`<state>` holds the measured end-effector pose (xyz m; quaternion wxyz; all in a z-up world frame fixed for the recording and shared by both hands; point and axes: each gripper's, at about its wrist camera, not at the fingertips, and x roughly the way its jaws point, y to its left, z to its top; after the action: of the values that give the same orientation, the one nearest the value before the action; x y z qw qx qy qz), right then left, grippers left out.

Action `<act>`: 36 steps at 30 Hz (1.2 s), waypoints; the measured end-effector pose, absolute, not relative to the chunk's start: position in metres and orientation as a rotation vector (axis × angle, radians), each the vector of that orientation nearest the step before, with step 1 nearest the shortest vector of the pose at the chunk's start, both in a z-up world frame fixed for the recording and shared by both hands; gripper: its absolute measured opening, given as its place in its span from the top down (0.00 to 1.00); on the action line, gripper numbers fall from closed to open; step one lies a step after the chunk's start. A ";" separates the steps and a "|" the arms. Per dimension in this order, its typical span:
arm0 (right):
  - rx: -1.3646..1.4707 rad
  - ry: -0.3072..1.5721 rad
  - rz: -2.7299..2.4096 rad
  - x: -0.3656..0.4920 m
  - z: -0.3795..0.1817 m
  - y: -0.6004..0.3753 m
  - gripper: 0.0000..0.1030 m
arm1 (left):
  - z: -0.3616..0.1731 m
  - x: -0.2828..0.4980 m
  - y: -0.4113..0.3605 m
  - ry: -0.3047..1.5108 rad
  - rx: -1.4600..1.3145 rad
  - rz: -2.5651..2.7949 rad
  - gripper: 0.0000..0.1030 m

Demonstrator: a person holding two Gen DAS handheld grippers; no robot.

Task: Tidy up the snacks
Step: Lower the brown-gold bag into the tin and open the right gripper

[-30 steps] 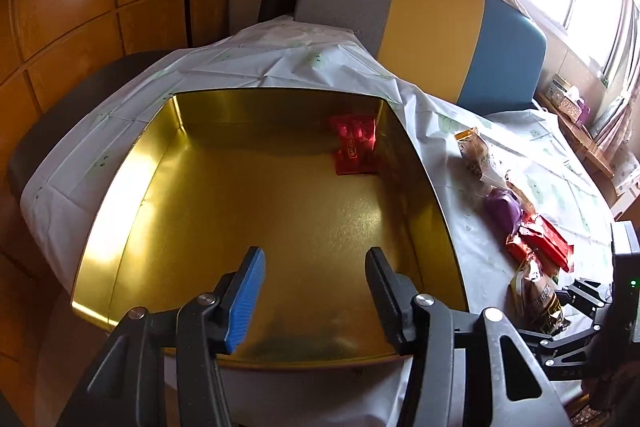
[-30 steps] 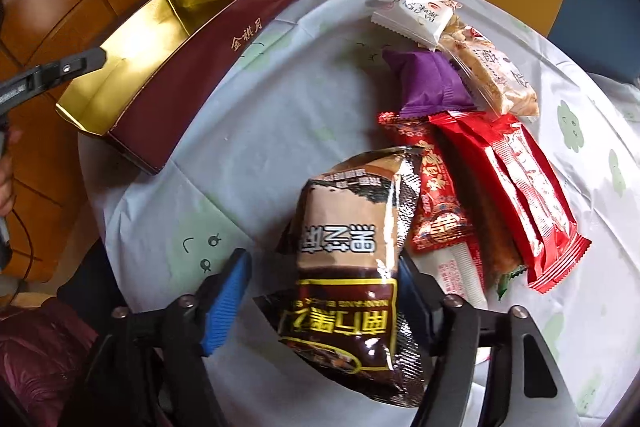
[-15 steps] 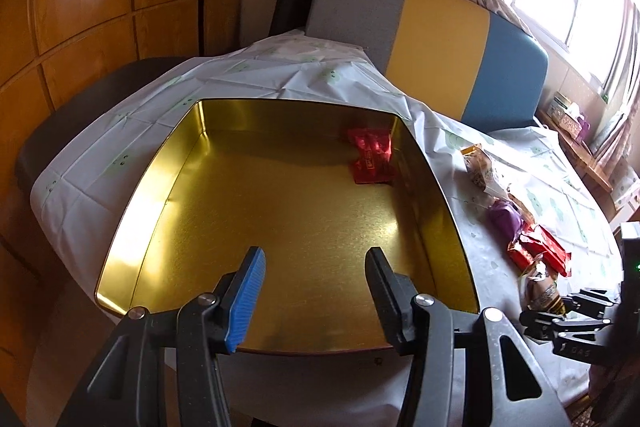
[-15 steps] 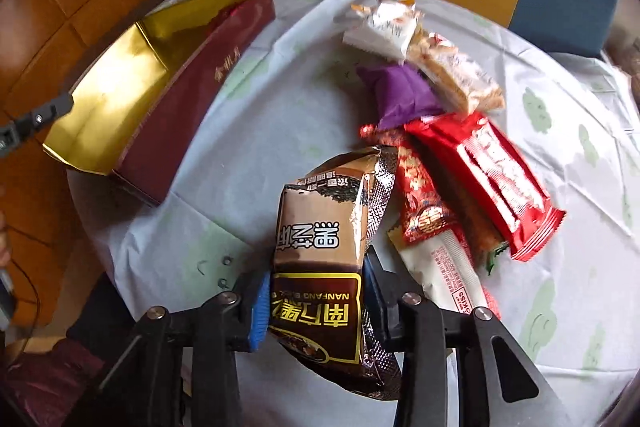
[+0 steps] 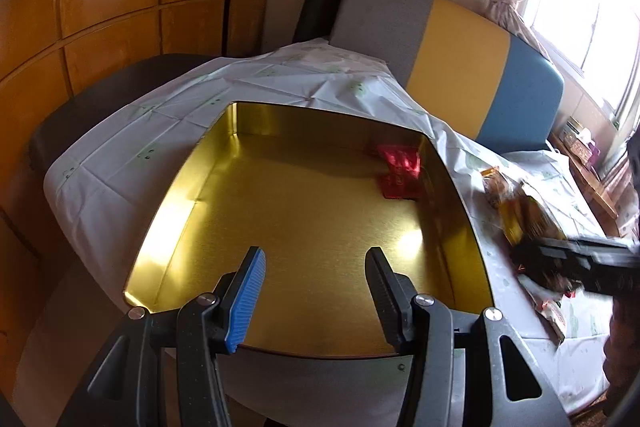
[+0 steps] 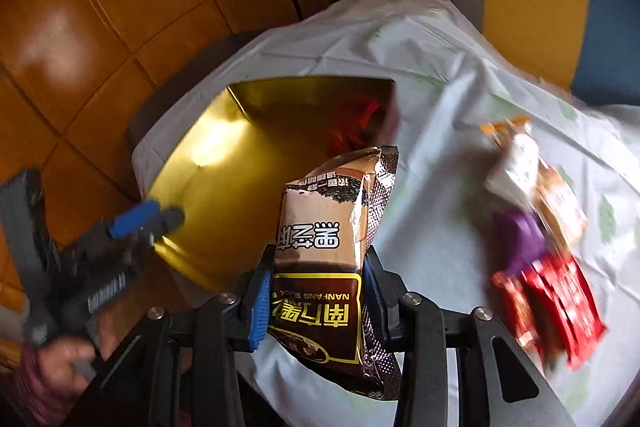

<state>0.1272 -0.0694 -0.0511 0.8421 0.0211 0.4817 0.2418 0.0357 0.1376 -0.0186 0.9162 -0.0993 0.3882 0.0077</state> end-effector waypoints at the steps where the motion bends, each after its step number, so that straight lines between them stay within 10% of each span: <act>1: 0.052 1.024 0.511 0.134 -0.052 -0.063 0.60 | -0.019 0.036 0.140 0.801 -0.211 0.020 0.49; 16: 0.078 1.005 0.418 0.163 -0.064 -0.056 0.47 | -0.030 0.039 0.149 0.822 -0.234 0.027 0.49; 27: -0.042 0.744 0.277 0.103 -0.036 -0.113 0.02 | -0.024 0.034 0.132 0.821 -0.190 -0.013 0.49; 36: 0.037 0.640 0.058 0.082 -0.019 -0.199 0.00 | -0.014 0.031 0.112 0.801 -0.138 -0.046 0.49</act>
<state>0.0821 -0.1986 -0.0185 0.9486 0.0181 0.3147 0.0283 0.0307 0.1119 -0.0144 0.9182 -0.0671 0.3897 -0.0224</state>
